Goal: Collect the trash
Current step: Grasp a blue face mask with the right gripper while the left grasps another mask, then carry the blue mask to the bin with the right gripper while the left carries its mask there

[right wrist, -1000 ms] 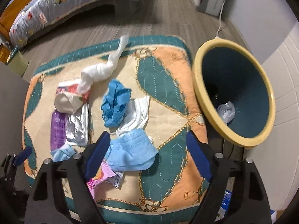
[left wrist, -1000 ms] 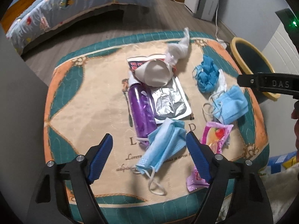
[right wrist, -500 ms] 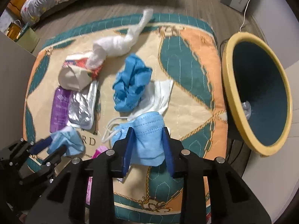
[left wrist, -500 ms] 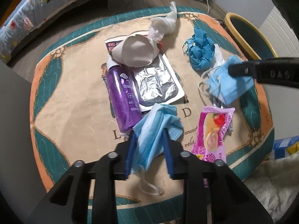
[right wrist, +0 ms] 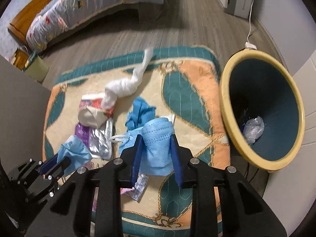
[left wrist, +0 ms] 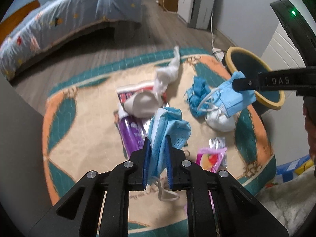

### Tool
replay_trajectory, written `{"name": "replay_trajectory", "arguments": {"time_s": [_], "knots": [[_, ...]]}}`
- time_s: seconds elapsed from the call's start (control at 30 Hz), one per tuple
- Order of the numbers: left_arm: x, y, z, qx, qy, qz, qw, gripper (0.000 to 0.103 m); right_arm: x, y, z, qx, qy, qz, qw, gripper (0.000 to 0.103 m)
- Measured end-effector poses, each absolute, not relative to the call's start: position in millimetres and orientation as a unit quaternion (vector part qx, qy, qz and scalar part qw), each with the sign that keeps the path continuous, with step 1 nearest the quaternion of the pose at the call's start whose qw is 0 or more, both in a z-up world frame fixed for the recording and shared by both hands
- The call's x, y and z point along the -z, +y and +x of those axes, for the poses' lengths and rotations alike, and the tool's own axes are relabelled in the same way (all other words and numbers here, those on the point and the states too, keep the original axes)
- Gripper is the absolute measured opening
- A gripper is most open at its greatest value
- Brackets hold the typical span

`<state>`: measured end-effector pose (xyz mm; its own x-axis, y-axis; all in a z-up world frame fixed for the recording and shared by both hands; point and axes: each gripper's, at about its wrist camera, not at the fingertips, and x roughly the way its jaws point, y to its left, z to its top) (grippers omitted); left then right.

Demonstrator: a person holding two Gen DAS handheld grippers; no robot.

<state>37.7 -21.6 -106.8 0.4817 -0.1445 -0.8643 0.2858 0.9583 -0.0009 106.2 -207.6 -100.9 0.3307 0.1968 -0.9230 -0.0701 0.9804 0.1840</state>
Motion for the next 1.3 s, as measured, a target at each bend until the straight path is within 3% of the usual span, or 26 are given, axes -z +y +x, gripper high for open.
{"name": "replay_trajectory", "arguments": {"time_s": [0.37,1.3], "knots": [[56,-31,41,0.133,0.414,0.079,0.897,0.016,55,-237,113,-0.052,0.506,0.043,0.860,0.028],[41,-99,54,0.204,0.378,0.093,0.898,0.016,29,-384,123,0.034,0.470,0.055,0.880,0.028]]}}
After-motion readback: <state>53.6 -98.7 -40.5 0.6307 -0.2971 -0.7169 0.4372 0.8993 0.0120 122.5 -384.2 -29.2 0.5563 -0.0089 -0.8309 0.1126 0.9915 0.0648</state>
